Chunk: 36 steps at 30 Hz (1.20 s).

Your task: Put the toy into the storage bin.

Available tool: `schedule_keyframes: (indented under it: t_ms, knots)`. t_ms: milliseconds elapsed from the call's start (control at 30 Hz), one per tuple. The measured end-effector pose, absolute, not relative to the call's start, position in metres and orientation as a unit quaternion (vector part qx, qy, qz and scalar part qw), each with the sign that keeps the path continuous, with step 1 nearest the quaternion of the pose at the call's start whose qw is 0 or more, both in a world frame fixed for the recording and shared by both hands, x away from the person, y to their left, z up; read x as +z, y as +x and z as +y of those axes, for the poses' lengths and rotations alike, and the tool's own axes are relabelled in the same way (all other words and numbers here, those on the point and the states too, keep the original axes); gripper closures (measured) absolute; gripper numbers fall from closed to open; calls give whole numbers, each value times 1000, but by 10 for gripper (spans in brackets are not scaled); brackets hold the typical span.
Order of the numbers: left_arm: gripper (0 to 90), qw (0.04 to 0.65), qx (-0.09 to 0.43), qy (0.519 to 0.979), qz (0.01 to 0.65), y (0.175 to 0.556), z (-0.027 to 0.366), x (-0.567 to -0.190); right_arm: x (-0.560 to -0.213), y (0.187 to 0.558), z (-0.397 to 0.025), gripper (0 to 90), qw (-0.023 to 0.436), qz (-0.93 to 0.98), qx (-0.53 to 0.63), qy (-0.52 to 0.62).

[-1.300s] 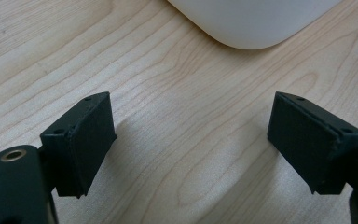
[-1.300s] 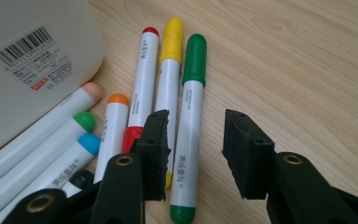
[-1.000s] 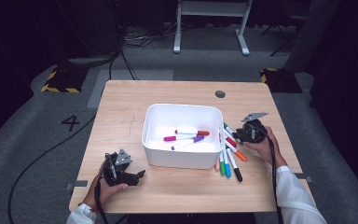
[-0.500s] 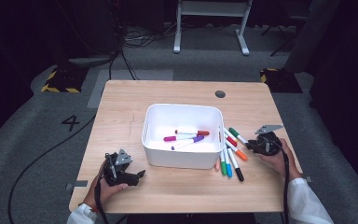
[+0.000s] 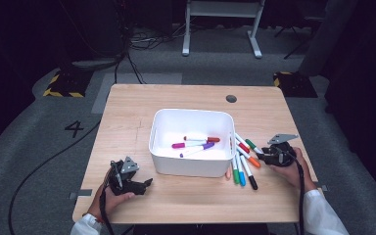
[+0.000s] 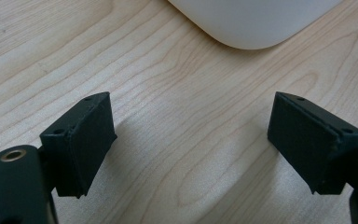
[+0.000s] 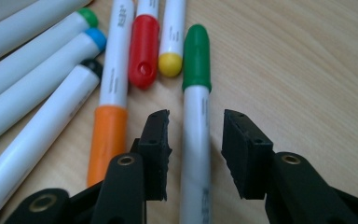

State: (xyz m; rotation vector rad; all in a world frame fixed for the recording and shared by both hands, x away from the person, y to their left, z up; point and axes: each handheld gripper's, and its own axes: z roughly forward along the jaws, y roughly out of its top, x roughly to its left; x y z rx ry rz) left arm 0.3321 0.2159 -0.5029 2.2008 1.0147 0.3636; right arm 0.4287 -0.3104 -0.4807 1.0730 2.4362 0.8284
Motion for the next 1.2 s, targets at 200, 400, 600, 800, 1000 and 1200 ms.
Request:
schedule_keyframes:
  t_ms: [200, 400, 600, 800, 1000, 1200]
  knots:
    - [149, 339, 140, 845, 390, 332, 216, -503, -483, 448, -304, 616, 167, 850, 307, 394]
    - [148, 339, 139, 845, 389, 332, 216, -503, -484, 461, -301, 656, 165, 845, 300, 410]
    - [149, 338, 142, 844, 391, 332, 216, -503, -485, 468, -306, 742, 157, 843, 306, 413]
    - [149, 338, 143, 845, 390, 332, 216, -503, -478, 462, -315, 746, 167, 833, 327, 414]
    - [149, 339, 140, 845, 390, 332, 216, -503, -458, 452, -320, 746, 177, 823, 360, 402]
    - [149, 338, 141, 845, 390, 332, 216, -503, -450, 451, -323, 746, 187, 822, 363, 397]
